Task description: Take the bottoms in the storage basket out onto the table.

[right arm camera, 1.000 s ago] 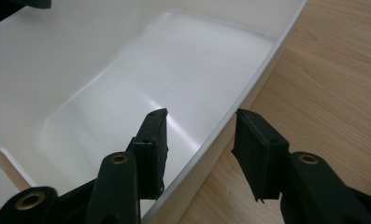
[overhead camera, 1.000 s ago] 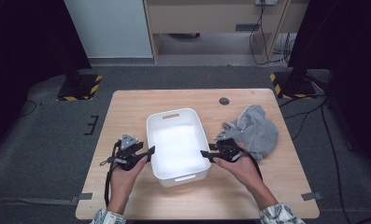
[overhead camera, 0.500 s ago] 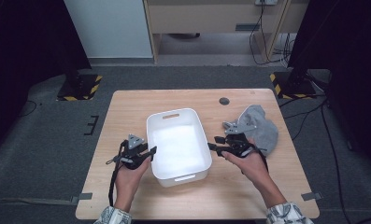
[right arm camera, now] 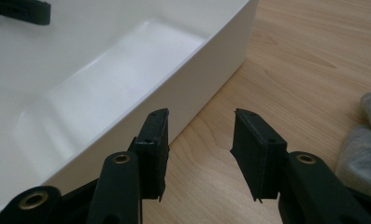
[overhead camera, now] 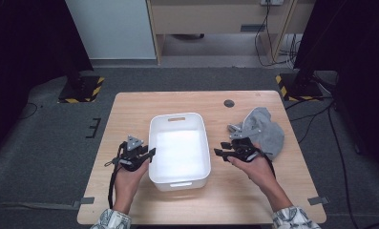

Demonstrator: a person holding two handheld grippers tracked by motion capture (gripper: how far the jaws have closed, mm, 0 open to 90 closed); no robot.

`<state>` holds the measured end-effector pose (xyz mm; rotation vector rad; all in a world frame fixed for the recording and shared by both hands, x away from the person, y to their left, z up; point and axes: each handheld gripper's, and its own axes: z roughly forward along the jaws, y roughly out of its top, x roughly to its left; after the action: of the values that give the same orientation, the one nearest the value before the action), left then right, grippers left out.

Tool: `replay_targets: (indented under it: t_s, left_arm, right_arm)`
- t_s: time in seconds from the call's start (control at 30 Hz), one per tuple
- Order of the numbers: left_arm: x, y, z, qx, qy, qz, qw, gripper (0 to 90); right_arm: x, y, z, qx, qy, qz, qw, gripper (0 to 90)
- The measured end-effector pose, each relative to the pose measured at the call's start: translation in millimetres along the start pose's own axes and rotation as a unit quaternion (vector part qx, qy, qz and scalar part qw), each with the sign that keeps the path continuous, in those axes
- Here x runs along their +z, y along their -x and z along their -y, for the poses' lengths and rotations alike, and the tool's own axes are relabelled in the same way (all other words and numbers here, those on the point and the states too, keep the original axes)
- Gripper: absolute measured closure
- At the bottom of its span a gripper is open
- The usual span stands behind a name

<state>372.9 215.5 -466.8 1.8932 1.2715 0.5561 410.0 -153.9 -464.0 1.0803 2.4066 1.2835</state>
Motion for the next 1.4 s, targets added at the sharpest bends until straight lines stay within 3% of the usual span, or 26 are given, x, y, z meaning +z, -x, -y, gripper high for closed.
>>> replay_targets:
  t_s: [0.03, 0.2, 0.33, 0.53, 0.73, 0.93, 1.4]
  left_arm:
    - [0.1, -0.7, -0.4, 0.003, -0.002, 0.003, 1.0000, 65.8]
    - [0.3, -3.5, -1.3, 0.007, -0.005, 0.006, 0.9999, 66.2]
    - [0.9, -7.5, -0.4, -0.007, 0.000, 0.017, 0.9998, 66.7]
    - [0.4, -11.7, -0.7, -0.005, -0.001, 0.015, 0.9999, 68.3]
    - [-1.2, -16.0, 0.1, -0.006, -0.002, 0.012, 0.9999, 69.0]
    - [-3.5, -26.5, 4.7, -0.014, -0.005, 0.027, 0.9995, 68.6]
    - [-18.8, -48.5, 13.2, -0.031, -0.003, 0.009, 0.9995, 69.1]
  right_arm:
    - [4.5, -2.6, 1.8, -0.010, -0.011, 0.000, 0.9999, 55.9]
    - [10.0, -7.2, 3.0, -0.017, -0.018, -0.007, 0.9997, 55.7]
    - [14.5, -13.2, 1.8, -0.020, -0.020, -0.020, 0.9994, 56.4]
    - [18.1, -16.9, 0.7, -0.023, -0.025, -0.032, 0.9989, 57.4]
    - [22.4, -20.5, -1.4, -0.023, -0.023, -0.029, 0.9990, 58.5]
    - [28.7, -26.9, -3.7, -0.030, -0.018, -0.030, 0.9990, 58.7]
    - [49.8, -44.9, -18.0, -0.043, -0.016, -0.033, 0.9984, 59.3]
